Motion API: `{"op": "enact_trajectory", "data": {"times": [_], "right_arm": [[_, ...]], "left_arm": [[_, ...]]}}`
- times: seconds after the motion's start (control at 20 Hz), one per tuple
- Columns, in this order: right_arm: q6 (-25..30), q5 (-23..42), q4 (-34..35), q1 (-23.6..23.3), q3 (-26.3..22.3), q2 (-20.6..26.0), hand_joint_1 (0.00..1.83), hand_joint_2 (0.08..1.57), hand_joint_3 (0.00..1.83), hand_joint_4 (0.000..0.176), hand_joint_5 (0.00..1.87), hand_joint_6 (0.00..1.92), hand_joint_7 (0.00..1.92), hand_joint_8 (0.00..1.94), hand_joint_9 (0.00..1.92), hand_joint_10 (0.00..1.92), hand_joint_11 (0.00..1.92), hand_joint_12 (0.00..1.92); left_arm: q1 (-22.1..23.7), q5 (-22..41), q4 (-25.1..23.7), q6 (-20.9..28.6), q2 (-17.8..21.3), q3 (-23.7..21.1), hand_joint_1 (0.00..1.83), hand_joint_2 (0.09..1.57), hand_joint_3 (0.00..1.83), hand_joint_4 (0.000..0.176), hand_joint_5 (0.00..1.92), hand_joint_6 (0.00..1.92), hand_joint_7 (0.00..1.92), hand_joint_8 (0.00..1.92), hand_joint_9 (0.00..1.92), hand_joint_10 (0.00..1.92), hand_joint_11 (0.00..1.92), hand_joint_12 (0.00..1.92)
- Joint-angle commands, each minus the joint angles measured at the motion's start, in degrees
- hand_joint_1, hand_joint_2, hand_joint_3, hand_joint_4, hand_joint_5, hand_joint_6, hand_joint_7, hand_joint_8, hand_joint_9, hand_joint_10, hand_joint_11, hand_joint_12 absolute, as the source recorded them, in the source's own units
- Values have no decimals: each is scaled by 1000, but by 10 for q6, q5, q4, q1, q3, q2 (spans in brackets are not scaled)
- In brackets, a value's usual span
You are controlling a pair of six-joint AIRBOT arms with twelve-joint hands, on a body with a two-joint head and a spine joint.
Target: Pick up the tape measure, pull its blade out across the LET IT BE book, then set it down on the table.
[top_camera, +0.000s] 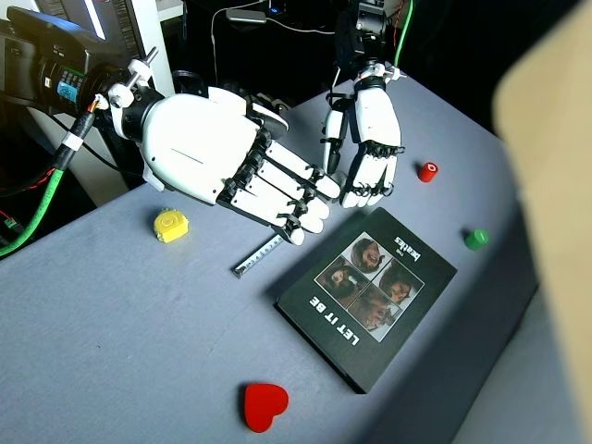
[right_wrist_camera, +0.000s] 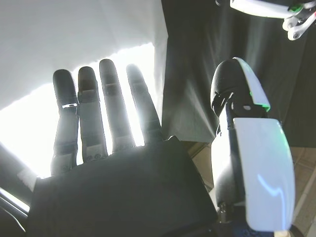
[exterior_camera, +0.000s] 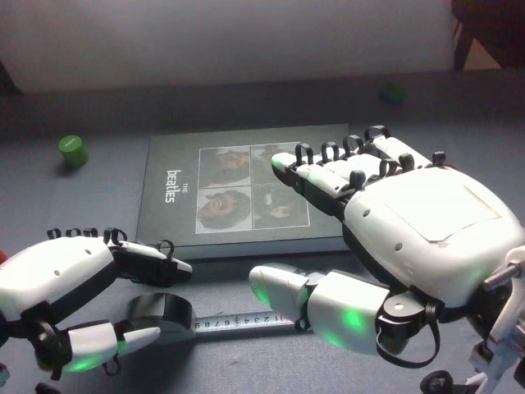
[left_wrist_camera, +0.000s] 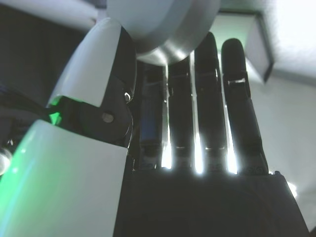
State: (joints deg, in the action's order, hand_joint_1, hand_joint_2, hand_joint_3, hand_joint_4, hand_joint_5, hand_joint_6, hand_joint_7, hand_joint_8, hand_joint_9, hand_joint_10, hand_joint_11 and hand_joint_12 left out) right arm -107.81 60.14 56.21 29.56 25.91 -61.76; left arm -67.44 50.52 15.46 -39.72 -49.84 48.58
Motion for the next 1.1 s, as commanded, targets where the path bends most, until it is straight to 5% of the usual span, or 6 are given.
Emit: {"op": "enact_trajectory", "data": {"times": [0.0, 0.75, 1.05], "right_arm": [[7, 39, -46, -6, -3, 0, 92, 1154, 0, 28, 194, 1, 280, 1, 257, 4, 0, 915], [7, 39, -47, -6, -3, 0, 120, 1132, 0, 30, 204, 6, 287, 1, 247, 2, 0, 902], [7, 39, -47, -6, -3, 0, 122, 1130, 0, 29, 203, 2, 283, 0, 248, 1, 0, 931]], "left_arm": [[0, 58, -3, -1, -4, 3, 1011, 1176, 0, 0, 678, 4, 752, 1, 695, 0, 406, 610], [-3, 40, 20, -47, -25, 9, 1006, 1178, 1, 0, 695, 2, 747, 0, 695, 4, 400, 594], [-5, 37, 30, -60, -30, 12, 1248, 1153, 0, 0, 775, 8, 876, 4, 926, 18, 621, 715]]}}
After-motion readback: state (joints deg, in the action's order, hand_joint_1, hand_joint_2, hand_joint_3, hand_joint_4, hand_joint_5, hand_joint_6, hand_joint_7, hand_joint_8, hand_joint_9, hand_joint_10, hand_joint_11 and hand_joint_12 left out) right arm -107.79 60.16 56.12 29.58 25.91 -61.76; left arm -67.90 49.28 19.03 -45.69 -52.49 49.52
